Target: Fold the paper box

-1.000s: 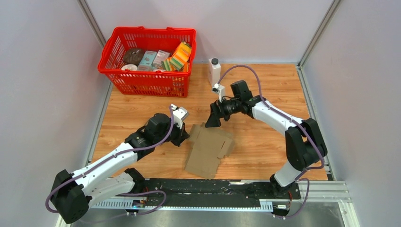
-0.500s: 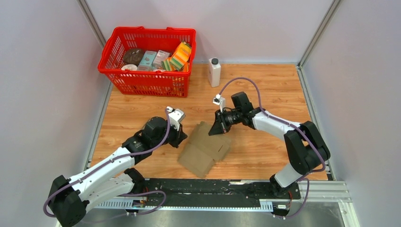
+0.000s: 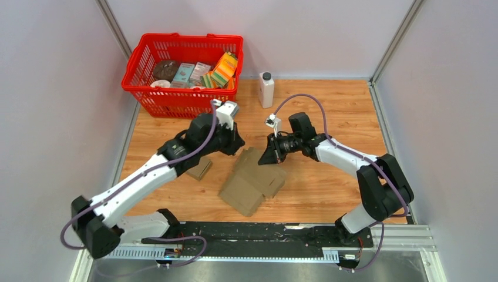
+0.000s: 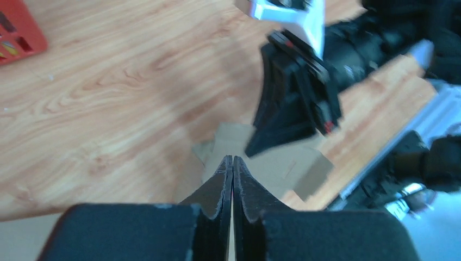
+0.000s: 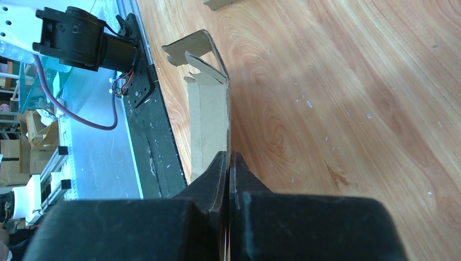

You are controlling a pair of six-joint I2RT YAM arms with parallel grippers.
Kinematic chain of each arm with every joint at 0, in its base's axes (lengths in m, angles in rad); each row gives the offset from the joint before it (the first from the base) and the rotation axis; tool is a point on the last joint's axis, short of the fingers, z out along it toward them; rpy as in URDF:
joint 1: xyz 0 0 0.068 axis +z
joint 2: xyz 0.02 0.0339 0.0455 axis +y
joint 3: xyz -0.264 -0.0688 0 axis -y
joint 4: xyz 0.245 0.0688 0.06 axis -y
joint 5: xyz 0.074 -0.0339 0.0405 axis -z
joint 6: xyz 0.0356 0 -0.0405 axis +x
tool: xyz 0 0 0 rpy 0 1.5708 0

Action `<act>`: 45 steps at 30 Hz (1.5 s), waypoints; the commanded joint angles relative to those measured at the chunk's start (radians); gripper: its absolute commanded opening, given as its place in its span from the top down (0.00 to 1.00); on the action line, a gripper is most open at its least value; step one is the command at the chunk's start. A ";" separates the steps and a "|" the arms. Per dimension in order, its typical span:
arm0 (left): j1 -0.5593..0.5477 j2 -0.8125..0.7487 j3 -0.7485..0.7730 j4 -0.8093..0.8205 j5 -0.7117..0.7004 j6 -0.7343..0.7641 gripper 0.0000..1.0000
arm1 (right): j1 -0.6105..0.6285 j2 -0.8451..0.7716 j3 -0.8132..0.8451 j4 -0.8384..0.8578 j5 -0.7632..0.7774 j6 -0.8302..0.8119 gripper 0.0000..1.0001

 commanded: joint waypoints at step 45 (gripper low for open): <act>0.022 -0.049 -0.269 0.096 -0.167 -0.244 0.96 | 0.012 -0.105 -0.020 0.161 -0.089 0.078 1.00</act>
